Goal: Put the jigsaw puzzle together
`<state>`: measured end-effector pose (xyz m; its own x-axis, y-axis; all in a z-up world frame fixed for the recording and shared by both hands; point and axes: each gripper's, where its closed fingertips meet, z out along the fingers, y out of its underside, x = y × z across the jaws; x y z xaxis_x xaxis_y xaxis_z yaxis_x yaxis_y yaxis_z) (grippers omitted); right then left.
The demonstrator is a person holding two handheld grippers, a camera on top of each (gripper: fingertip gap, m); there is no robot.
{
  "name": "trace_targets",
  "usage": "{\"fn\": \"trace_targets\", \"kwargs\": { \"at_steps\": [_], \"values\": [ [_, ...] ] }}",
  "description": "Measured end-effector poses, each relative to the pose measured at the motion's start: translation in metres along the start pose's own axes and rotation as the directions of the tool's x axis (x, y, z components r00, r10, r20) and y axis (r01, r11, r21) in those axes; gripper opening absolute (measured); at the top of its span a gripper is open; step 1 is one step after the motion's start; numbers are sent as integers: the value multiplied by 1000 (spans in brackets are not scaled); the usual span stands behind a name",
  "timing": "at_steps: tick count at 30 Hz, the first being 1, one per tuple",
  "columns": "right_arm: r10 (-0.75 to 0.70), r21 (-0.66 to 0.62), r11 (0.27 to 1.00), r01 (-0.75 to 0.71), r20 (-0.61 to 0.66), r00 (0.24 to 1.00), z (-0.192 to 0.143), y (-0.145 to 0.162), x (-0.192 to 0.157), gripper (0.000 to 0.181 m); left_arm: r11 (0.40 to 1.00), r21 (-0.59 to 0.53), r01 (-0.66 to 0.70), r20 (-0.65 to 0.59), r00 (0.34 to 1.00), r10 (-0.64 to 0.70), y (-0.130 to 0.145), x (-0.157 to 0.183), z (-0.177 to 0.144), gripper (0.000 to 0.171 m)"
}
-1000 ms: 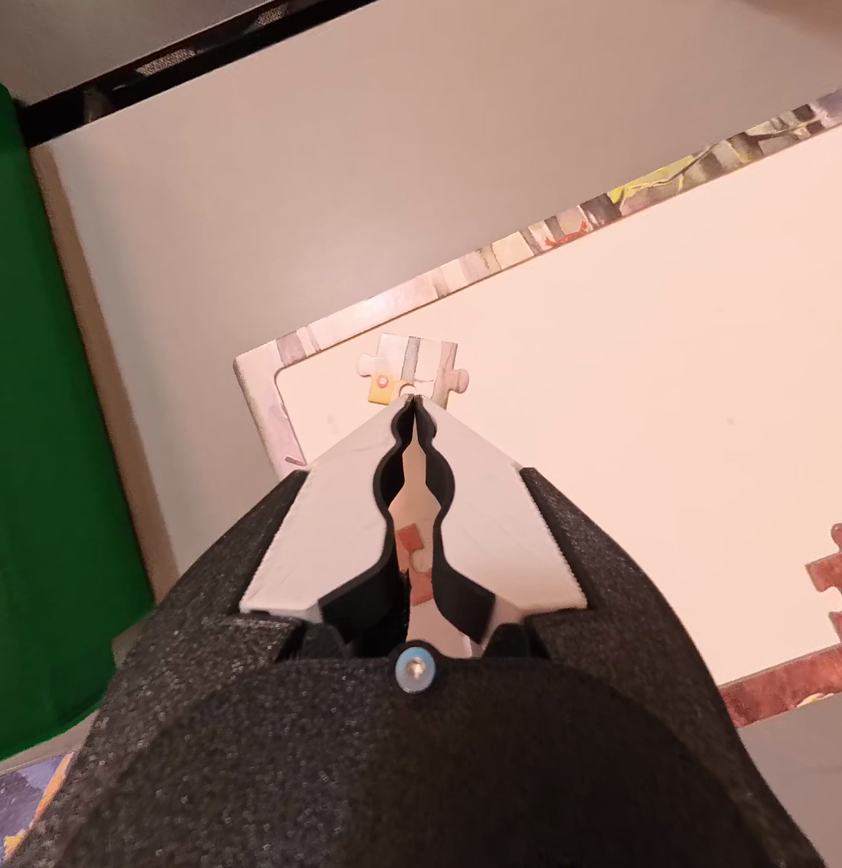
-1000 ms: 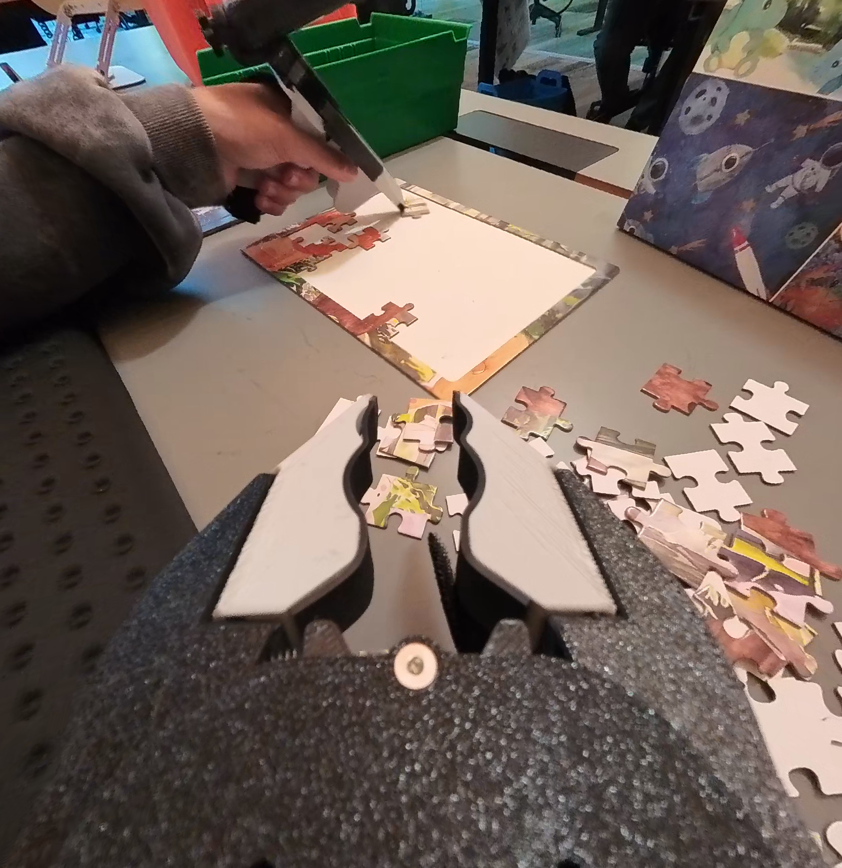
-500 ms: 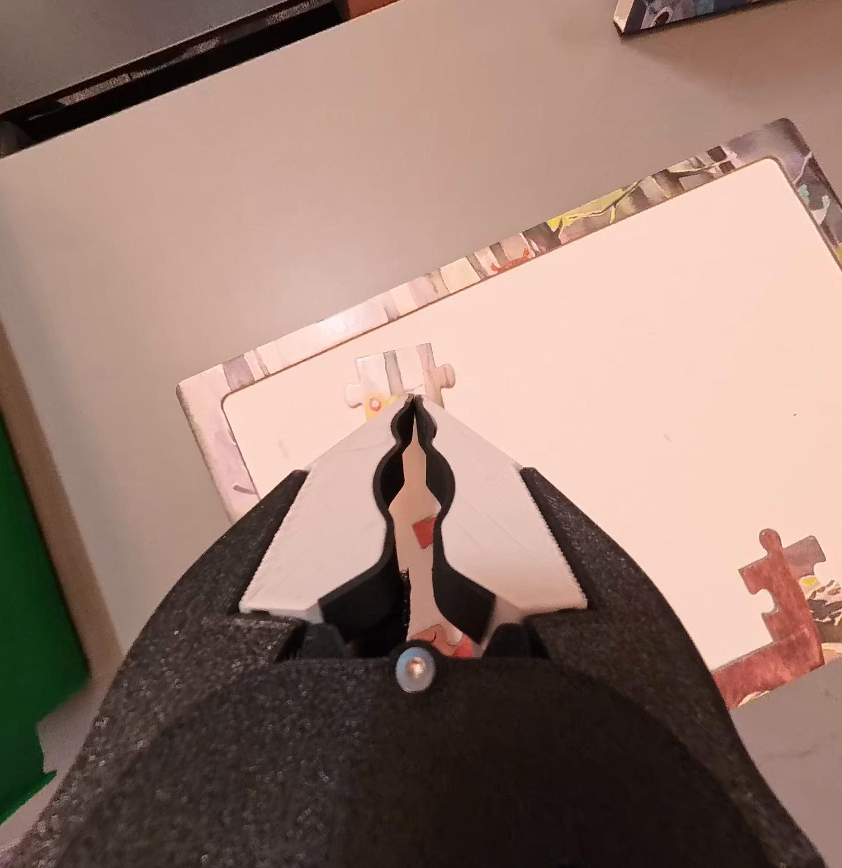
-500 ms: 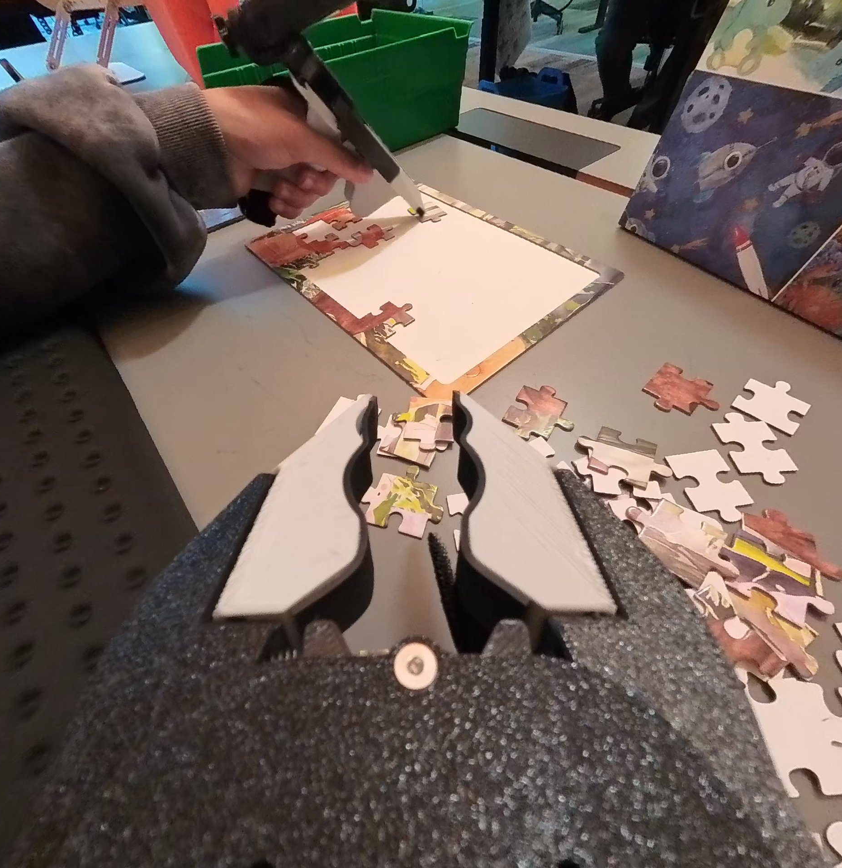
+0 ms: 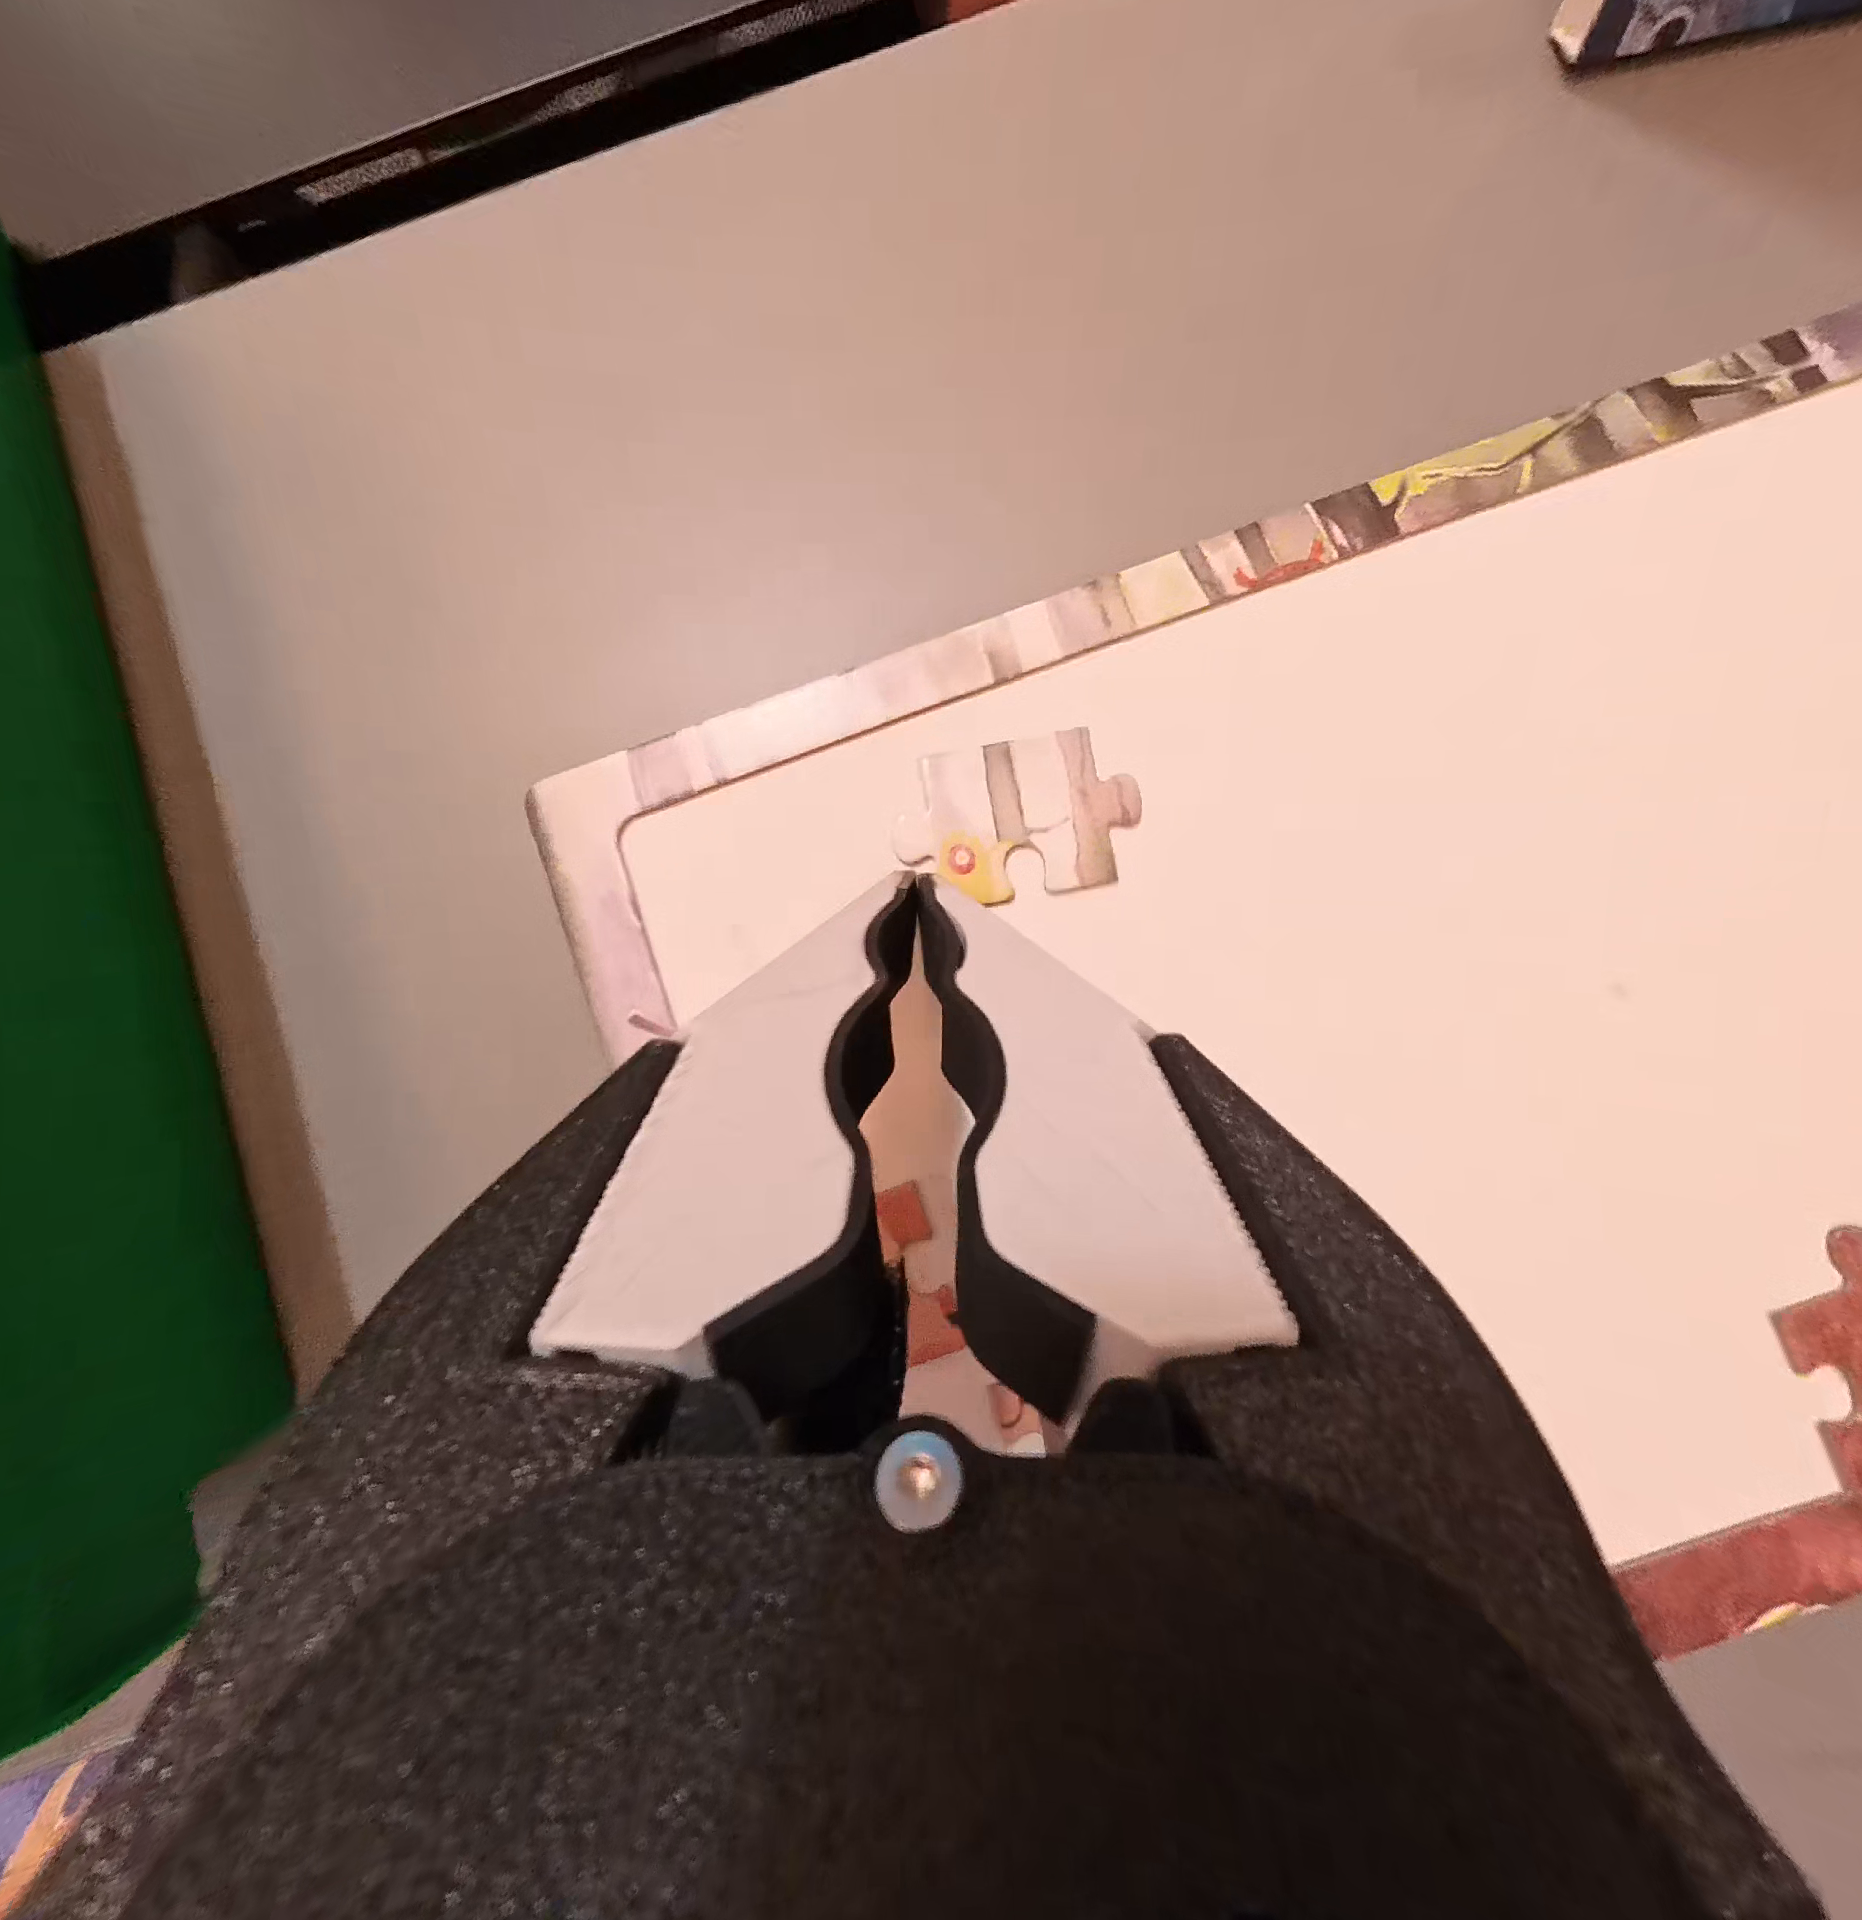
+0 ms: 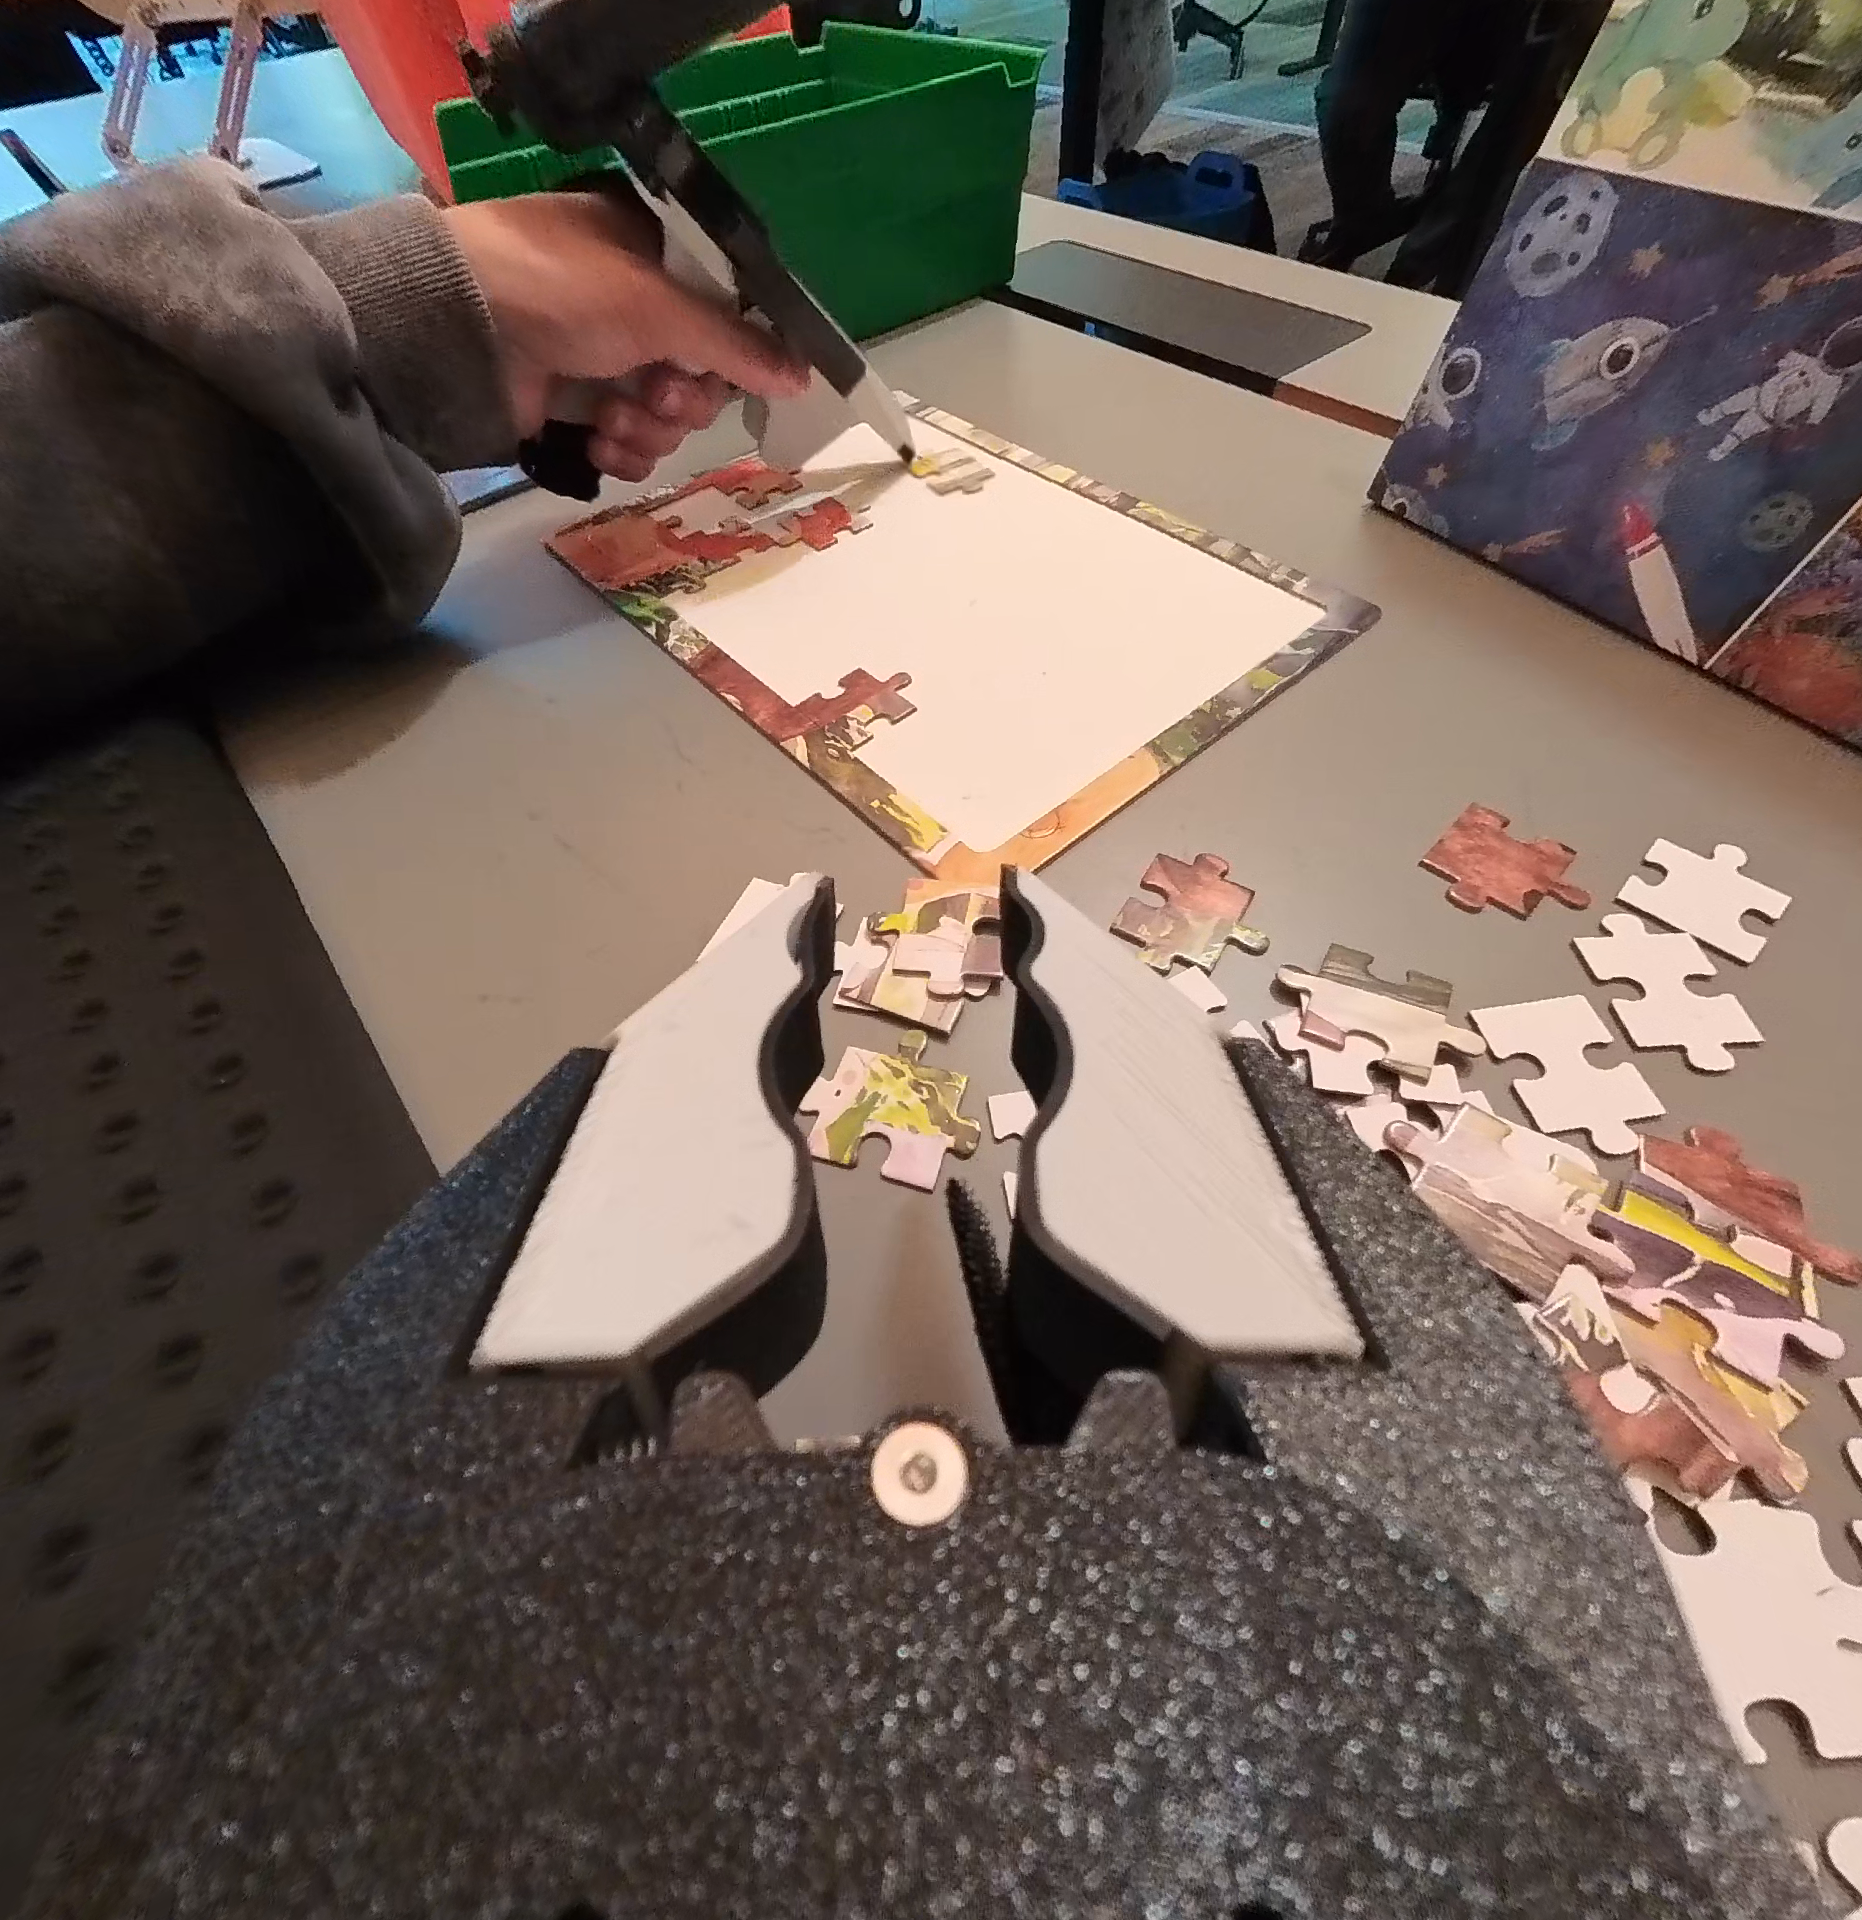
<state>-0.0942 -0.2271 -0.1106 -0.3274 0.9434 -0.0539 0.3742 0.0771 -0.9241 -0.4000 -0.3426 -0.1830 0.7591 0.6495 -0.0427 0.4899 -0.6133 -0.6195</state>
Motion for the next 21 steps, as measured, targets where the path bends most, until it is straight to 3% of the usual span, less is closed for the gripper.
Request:
{"fn": "trace_targets", "kwargs": {
  "at_steps": [21],
  "values": [
    [-6,-9,1000,6,0,1000,1,1,-1,32,998,15,-54,-12,998,55,-19,15,6,0]
  ]
}}
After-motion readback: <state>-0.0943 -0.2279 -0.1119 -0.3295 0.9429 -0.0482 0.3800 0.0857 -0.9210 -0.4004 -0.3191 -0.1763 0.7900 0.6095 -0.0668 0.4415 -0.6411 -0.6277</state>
